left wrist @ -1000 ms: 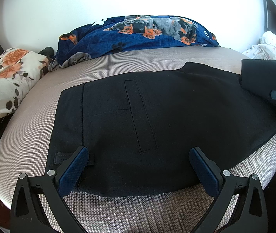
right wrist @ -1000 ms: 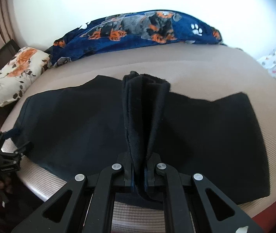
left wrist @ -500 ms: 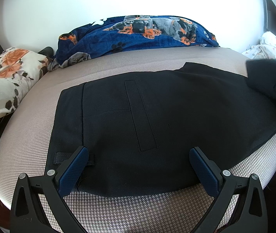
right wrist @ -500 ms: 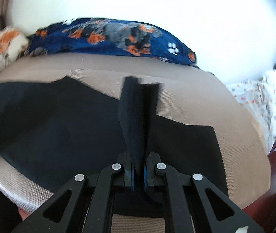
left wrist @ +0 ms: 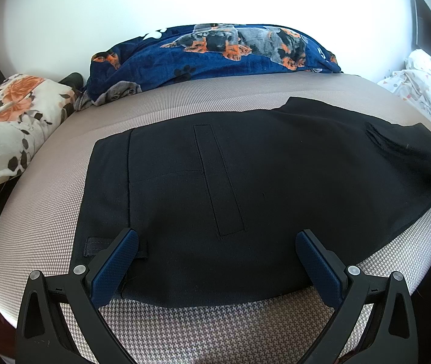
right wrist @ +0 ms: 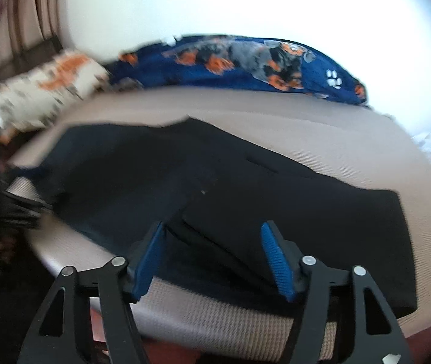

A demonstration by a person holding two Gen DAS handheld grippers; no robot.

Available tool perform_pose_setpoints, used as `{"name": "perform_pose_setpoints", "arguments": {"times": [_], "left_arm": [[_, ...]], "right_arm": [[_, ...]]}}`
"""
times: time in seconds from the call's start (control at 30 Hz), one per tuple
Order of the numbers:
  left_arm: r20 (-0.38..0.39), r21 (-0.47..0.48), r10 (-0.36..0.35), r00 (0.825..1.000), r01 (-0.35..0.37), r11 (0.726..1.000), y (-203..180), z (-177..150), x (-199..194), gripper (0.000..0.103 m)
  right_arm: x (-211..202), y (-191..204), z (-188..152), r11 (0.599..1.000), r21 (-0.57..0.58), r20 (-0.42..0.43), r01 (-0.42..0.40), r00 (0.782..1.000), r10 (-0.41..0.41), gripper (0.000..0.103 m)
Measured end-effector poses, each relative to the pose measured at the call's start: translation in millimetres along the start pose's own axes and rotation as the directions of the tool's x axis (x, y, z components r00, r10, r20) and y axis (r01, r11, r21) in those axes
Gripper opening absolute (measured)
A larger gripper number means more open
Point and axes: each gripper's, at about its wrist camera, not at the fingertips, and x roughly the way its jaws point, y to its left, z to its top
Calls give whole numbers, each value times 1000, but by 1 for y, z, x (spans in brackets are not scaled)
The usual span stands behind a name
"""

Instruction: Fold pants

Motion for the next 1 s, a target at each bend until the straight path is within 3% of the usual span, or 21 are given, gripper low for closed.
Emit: {"name": "perform_pose_setpoints", "arguments": {"times": [0.1, 0.13, 0.17, 0.23, 0.33, 0.57, 0.73, 0.87, 1.0], "left_arm": [[0, 0, 1, 1000, -1, 1000, 0, 0, 0, 103], [0, 0, 1, 1000, -1, 1000, 0, 0, 0, 103], [0, 0, 0, 1000, 0, 1000, 0, 0, 0, 103], [1, -1, -1, 1000, 1, 1000, 0, 0, 0, 103], [0, 0, 2, 1000, -2, 1000, 0, 0, 1, 103], [-2, 1, 1, 1000, -1, 1000, 1, -1, 0, 103], [-1, 1, 1, 1000, -1, 1000, 0, 0, 1, 103], [0, 0, 2, 1000, -2, 1000, -1, 0, 1, 103], [-1, 0, 2, 1000, -2, 1000, -1, 0, 2, 103]], "right_arm": [[-22, -37, 2, 981, 140, 49, -131, 991, 126, 62], [-28, -56, 3, 968, 198, 76, -155, 987, 143, 59], [-34, -77, 4, 955, 252, 98, -159, 986, 139, 49], [-40, -125, 2, 923, 359, 107, -137, 989, 105, 32], [-34, -177, -2, 889, 457, 24, -40, 999, 33, 21], [6, -217, 14, 894, 447, -39, -25, 998, 48, 18], [30, -246, 12, 857, 515, -65, -8, 997, 48, 18], [39, -259, -5, 808, 588, -65, -38, 993, 94, 8], [35, -263, -19, 787, 614, -37, -66, 993, 112, 4]]}}
